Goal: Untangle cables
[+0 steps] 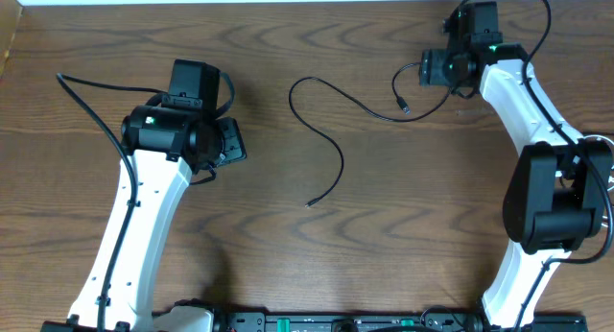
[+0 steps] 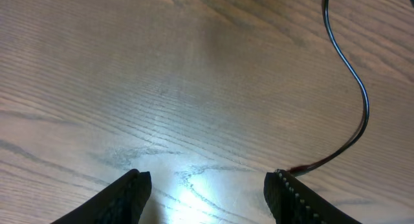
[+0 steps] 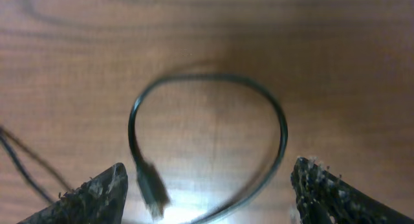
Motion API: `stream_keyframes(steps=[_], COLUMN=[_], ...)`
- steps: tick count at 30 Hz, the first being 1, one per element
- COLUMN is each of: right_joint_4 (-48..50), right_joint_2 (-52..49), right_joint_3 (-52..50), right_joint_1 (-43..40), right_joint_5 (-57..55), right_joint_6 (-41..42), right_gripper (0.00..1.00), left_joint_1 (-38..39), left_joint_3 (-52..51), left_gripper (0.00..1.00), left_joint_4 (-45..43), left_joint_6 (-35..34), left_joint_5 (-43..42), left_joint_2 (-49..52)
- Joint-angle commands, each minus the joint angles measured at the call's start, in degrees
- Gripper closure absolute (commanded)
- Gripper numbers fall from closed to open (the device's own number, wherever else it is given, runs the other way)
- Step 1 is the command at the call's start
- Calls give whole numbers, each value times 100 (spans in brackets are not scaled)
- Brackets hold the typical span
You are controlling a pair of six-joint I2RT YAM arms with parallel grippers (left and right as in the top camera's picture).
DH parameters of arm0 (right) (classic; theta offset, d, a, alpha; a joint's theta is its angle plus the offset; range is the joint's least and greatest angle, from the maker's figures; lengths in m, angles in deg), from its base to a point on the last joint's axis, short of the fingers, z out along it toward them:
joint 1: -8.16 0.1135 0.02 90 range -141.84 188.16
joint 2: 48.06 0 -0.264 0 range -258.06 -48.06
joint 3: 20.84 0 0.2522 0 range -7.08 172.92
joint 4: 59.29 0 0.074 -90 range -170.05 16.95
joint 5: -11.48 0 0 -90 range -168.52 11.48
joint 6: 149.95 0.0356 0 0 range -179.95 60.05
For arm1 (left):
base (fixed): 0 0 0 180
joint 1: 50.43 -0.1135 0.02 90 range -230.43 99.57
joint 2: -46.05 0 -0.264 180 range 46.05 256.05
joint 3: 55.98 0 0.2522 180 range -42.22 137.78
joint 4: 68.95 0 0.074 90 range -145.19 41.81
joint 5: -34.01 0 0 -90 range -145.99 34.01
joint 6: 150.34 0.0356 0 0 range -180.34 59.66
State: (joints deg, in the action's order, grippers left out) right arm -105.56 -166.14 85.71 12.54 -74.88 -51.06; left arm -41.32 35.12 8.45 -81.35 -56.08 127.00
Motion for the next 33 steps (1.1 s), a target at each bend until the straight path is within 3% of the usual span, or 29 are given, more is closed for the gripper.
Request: stream_keyframes(steps=[1, 8, 12, 13, 15, 18, 24, 33], right_joint_4=[170, 507, 540, 538, 481, 264, -791, -3788], right_joint_2=[-343, -949, -1025, -1025, -1016, -970, -177, 1340], right_joint_3=[9, 9, 9, 9, 9, 11, 17, 15], right_joint_1=[-15, -173, -184, -181, -181, -184, -326, -466], right_joint_5=[-306, -363, -310, -188, 116, 273, 201, 262], right_joint_6=[140, 138, 136, 136, 133, 136, -125, -127], right_gripper=[24, 21, 31, 51, 76, 99, 99, 99], left_joint_1=[-15, -15, -15, -15, -15, -15, -15, -13], left_joint_3=[-26, -26, -26, -26, -26, -26, -26, -52], left_gripper=[38, 38, 38, 38, 38, 38, 38, 39], left_joint_4=[20, 20, 17, 17, 17, 17, 17, -186], left_joint_6=[-28, -28, -31, -28, -31, -31, -28, -31], left_joint_5=[-37, -35, -35, -35, -35, -35, -81, -1005], left_joint_2=[42, 42, 42, 42, 42, 42, 42, 48])
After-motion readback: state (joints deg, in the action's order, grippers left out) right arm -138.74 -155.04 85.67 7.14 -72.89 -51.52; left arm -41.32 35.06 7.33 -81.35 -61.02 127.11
